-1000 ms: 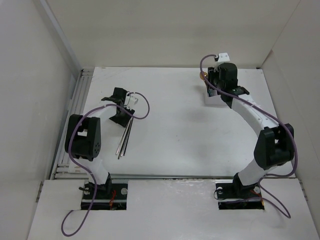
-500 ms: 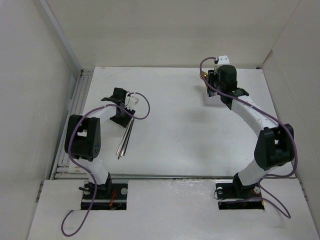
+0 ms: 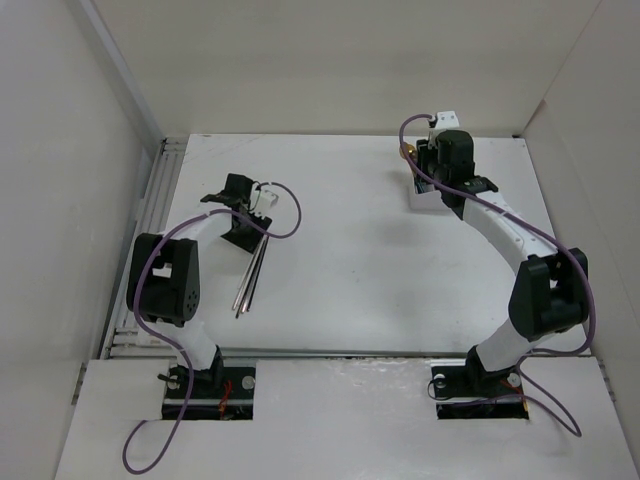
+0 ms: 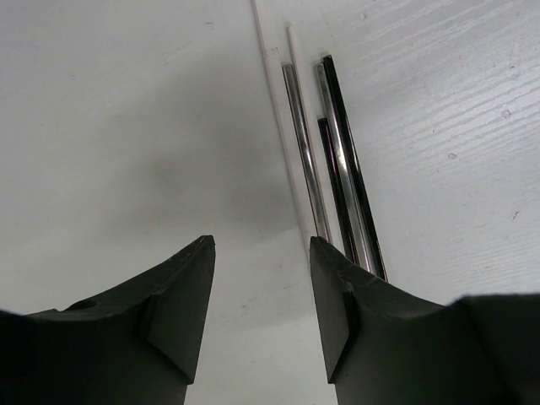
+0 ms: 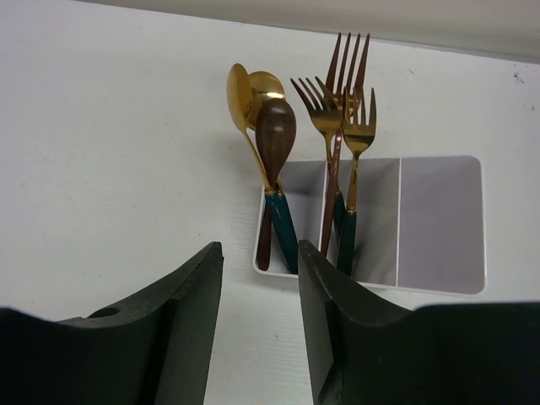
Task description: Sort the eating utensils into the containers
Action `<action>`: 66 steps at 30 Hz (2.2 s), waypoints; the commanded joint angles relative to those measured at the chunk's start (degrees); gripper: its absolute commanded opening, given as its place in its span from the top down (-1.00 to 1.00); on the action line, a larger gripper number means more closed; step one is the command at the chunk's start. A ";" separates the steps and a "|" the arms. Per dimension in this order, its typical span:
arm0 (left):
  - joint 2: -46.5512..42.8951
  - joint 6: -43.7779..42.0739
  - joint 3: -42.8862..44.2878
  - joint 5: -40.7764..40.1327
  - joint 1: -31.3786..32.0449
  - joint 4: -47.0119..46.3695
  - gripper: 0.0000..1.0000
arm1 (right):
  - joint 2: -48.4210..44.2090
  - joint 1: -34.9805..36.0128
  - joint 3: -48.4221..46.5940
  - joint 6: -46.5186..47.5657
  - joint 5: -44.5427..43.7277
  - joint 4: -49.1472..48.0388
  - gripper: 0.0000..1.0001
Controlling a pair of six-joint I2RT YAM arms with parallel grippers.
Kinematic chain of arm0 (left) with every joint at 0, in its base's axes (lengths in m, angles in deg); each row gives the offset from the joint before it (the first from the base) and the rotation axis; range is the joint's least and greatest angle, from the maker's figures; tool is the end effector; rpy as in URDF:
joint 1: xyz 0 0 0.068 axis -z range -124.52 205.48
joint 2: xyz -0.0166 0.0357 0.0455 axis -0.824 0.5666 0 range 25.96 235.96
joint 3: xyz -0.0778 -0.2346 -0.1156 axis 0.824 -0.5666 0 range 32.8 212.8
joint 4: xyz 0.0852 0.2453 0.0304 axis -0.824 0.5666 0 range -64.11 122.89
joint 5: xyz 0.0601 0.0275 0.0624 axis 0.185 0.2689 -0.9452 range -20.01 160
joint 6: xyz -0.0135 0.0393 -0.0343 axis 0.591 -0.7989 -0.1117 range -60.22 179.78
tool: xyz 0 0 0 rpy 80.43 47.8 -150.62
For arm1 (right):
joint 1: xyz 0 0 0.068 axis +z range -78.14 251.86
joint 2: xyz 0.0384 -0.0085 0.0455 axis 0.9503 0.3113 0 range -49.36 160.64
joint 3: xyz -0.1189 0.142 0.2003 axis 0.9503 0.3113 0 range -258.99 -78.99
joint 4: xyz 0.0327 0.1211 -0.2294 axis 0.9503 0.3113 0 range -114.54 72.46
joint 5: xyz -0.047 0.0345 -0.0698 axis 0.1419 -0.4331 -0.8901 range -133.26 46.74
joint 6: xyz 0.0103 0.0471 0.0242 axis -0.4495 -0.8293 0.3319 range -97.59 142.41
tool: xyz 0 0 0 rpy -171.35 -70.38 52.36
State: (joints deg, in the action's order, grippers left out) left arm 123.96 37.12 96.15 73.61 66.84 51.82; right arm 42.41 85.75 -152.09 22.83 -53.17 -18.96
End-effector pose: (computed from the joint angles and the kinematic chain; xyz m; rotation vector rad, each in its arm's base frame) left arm 0.3389 -0.0704 0.1897 0.7883 2.5034 -0.0145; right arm 0.3694 0.0849 0.3111 -0.1369 1.9825 -0.0203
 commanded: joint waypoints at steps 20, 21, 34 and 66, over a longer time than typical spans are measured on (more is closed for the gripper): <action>2.38 -1.33 -2.18 -1.24 1.04 -0.97 0.27 | -2.82 0.00 0.68 1.42 -2.30 -1.72 0.07; 2.38 -1.34 -2.18 -1.24 1.04 -0.97 0.31 | -2.82 0.00 0.68 1.42 -2.30 -1.72 0.07; -1.67 -1.34 0.54 3.76 -0.80 0.70 -0.04 | -2.82 0.00 0.68 1.95 -2.30 -1.72 0.07; 1.49 -1.78 -1.82 0.69 -3.44 -0.36 0.18 | -2.82 0.00 1.73 3.00 -3.45 -1.72 0.07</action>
State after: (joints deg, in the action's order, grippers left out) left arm 125.49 36.18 95.36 75.05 63.71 50.99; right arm 41.75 85.78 -150.38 25.45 -55.51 -18.96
